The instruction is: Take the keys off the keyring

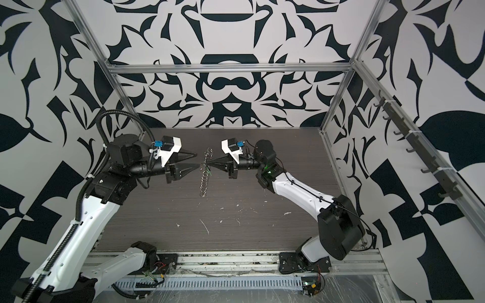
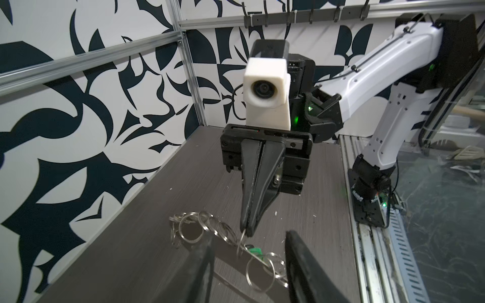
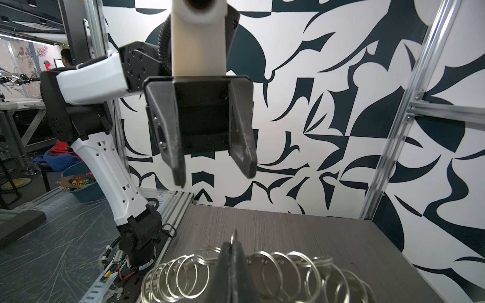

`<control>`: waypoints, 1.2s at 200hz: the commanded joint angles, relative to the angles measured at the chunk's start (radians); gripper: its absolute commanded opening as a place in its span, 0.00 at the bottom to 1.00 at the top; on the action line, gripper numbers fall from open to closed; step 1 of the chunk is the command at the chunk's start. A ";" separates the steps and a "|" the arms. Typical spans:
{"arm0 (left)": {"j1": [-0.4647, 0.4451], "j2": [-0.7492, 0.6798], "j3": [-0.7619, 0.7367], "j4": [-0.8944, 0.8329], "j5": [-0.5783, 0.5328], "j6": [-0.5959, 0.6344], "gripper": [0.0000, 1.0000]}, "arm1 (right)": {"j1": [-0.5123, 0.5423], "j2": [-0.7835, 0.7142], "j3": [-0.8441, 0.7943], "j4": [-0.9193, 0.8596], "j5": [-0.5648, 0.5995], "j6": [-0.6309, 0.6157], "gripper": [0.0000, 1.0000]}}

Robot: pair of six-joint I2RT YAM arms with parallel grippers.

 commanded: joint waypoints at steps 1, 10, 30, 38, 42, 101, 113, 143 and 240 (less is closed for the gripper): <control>0.005 0.005 -0.010 0.079 0.048 -0.085 0.44 | -0.004 -0.074 0.007 0.104 0.018 0.025 0.00; 0.005 0.012 -0.010 0.081 0.057 -0.090 0.44 | -0.003 -0.081 0.006 0.114 0.022 0.034 0.00; 0.004 0.019 -0.016 0.091 0.073 -0.096 0.42 | -0.004 -0.090 0.007 0.121 0.030 0.036 0.00; 0.005 0.020 -0.023 0.101 0.078 -0.100 0.42 | -0.005 -0.093 0.011 0.121 0.032 0.039 0.00; 0.005 0.021 -0.025 0.105 0.078 -0.102 0.42 | -0.005 -0.093 0.013 0.122 0.031 0.039 0.00; 0.004 0.024 -0.067 0.173 0.131 -0.138 0.37 | -0.005 -0.072 0.043 0.154 0.026 0.067 0.00; 0.005 0.030 -0.068 0.171 0.141 -0.139 0.33 | -0.005 -0.063 0.050 0.174 0.026 0.079 0.00; 0.005 0.033 -0.075 0.167 0.151 -0.142 0.27 | -0.005 -0.037 0.064 0.212 0.011 0.118 0.00; 0.006 0.044 -0.058 0.158 0.157 -0.141 0.19 | -0.005 -0.007 0.082 0.277 -0.014 0.180 0.00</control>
